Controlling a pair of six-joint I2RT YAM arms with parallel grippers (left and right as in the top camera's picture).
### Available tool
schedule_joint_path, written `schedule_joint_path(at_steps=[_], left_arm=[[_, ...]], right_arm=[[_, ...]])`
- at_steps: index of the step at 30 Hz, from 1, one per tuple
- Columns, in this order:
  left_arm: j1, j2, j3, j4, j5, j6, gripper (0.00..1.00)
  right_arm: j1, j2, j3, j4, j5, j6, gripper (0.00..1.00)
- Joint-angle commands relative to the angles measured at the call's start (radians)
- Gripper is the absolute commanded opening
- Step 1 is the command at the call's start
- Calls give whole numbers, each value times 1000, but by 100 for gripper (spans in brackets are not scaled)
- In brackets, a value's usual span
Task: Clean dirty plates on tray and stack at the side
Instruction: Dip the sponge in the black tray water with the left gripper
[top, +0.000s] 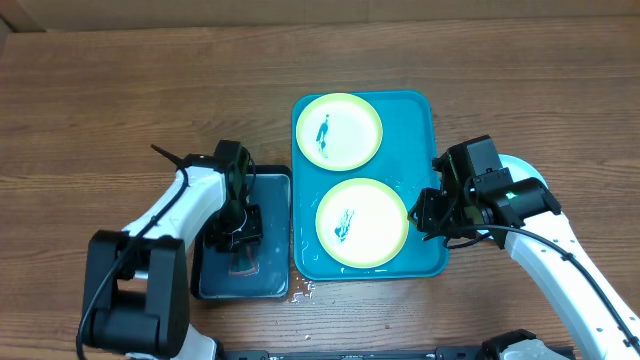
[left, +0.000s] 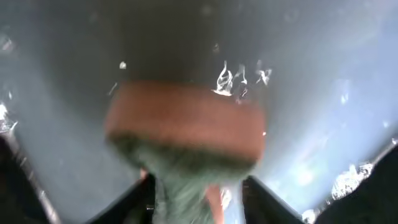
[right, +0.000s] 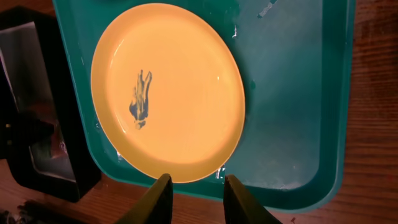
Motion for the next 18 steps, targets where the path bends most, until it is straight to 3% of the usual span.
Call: schedule_joint_path(at_steps=[1,3,9,12,15,18], left_arm=[[-3,-69,-1,-24,-20,13,56],[-3,-69,-3,-25,-23,13,57],[-5,-66,-82,50,-22,9,40],[-7,-66,-143,109,-22,0,36],[-7,-66,-166,129,-22,-6,4],[-2,-67,-134,116,-18,-6,4]], right_arm=[[5,-8,16,-1,13,-3,29],[5,-8,16,0,13,-3,29],[5,-8,16,0,22,-3,29],[5,-7,16,0,65,1,30],[5,-5,16,0,150,38,33],[4,11,16,5,246,100,34]])
